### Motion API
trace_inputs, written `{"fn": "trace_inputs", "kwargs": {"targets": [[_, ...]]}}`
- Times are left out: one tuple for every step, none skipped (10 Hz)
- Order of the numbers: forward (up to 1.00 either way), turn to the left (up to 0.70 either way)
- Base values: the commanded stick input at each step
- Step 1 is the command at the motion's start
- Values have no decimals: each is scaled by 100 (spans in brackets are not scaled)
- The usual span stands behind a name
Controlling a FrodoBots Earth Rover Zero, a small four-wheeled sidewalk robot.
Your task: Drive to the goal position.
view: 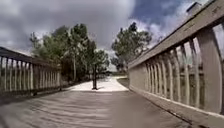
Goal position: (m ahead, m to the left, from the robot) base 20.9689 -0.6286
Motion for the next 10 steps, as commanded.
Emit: {"fn": "trace_inputs", "kwargs": {"targets": [[69, 1], [69, 8], [69, 14], [69, 14], [69, 4], [69, 1], [69, 1], [69, 1], [69, 1], [69, 1]]}}
